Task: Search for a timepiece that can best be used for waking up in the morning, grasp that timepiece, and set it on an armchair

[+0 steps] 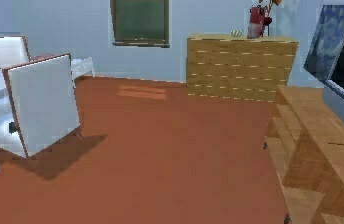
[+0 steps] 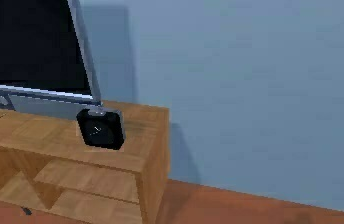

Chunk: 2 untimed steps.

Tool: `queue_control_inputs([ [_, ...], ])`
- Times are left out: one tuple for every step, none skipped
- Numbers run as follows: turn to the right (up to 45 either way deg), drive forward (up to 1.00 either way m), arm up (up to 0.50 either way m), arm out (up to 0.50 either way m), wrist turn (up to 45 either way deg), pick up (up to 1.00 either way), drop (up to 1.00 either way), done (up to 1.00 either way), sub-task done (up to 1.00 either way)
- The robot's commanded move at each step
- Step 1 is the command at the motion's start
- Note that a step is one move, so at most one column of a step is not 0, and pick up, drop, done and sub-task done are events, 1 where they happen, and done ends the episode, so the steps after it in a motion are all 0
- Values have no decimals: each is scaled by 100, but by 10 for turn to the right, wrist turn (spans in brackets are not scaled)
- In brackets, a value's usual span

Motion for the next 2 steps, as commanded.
queue_control_inputs([
  [-150,0,0,0,0,0,0,0,0],
  [0,0,50,0,0,0,0,0,0],
])
